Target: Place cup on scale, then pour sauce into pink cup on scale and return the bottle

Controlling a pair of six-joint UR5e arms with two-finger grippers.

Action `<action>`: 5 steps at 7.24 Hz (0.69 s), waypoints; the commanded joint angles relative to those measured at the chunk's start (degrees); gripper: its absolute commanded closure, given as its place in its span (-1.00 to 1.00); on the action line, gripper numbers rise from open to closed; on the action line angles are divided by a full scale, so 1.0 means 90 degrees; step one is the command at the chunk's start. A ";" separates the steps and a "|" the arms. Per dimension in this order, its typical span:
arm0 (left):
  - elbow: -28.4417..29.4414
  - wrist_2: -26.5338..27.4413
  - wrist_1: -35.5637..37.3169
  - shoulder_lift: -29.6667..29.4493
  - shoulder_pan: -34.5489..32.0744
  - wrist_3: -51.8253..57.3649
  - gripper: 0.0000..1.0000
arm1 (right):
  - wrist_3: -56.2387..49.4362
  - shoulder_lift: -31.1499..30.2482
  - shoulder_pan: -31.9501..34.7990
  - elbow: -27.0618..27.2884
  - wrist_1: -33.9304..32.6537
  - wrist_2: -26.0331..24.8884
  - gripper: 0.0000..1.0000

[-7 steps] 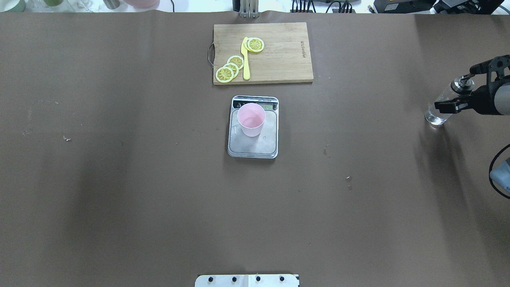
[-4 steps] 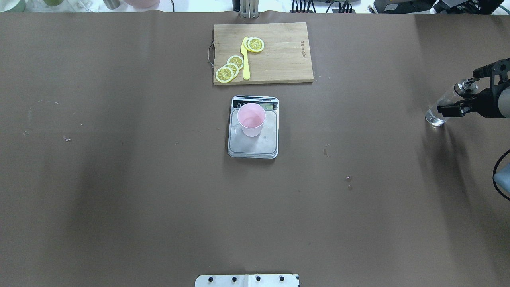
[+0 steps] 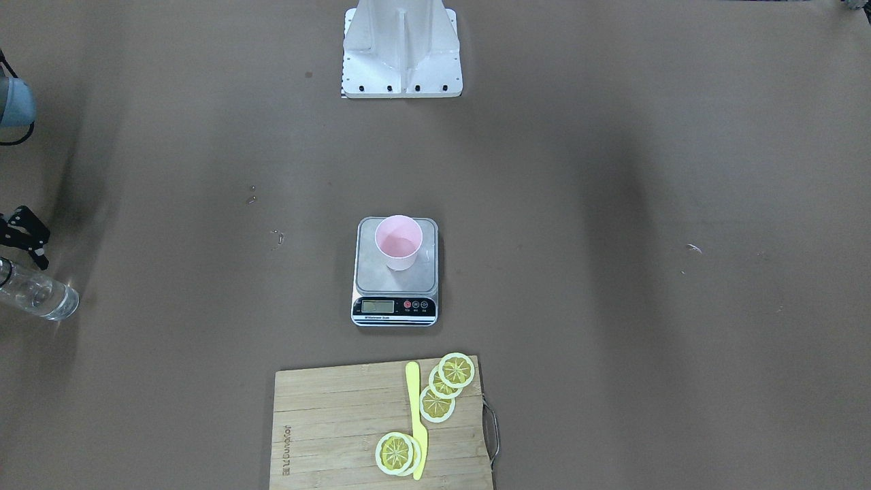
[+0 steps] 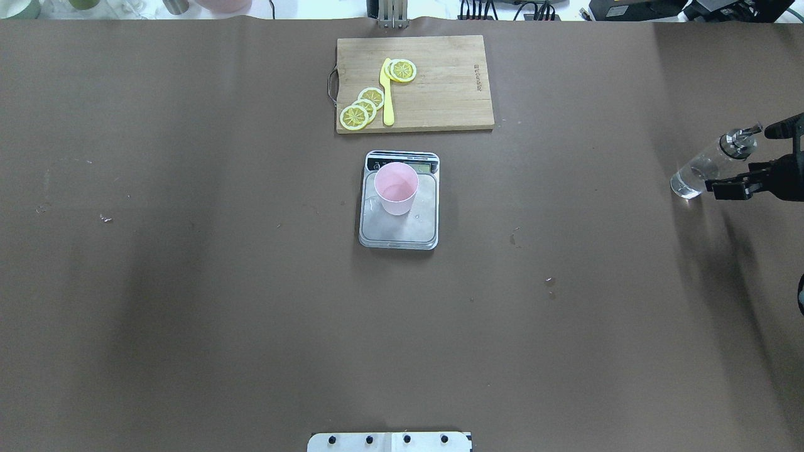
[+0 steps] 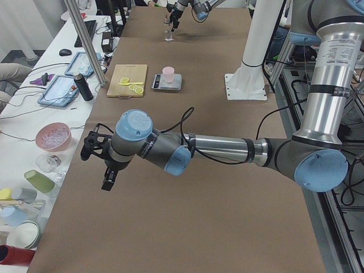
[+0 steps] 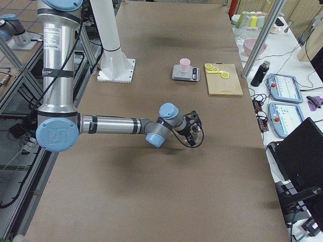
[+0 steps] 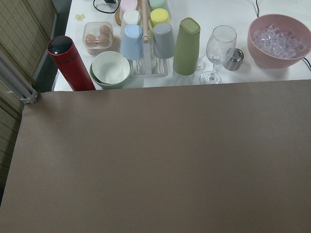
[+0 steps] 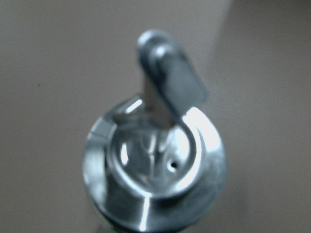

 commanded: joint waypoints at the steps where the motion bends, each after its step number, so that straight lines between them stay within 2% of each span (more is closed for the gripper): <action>1: -0.0002 0.0000 -0.0010 0.0000 0.0000 0.0000 -0.95 | 0.0007 -0.0421 0.0007 0.0064 0.0429 0.0065 -1.00; 3: -0.0070 -0.0010 0.0000 0.0010 0.0000 -0.0010 -0.95 | 0.0017 -0.0909 0.0046 0.0482 0.0539 0.0104 -1.00; 4: -0.0080 -0.0010 -0.0010 0.0058 0.0000 -0.0010 -0.95 | 0.0007 -0.1182 0.0211 0.0716 0.0529 0.0327 -1.00; 5: -0.0080 -0.0010 -0.0010 0.0068 0.0000 0.0000 -0.95 | -0.0032 -0.1417 0.0696 0.0912 0.0500 0.0861 -1.00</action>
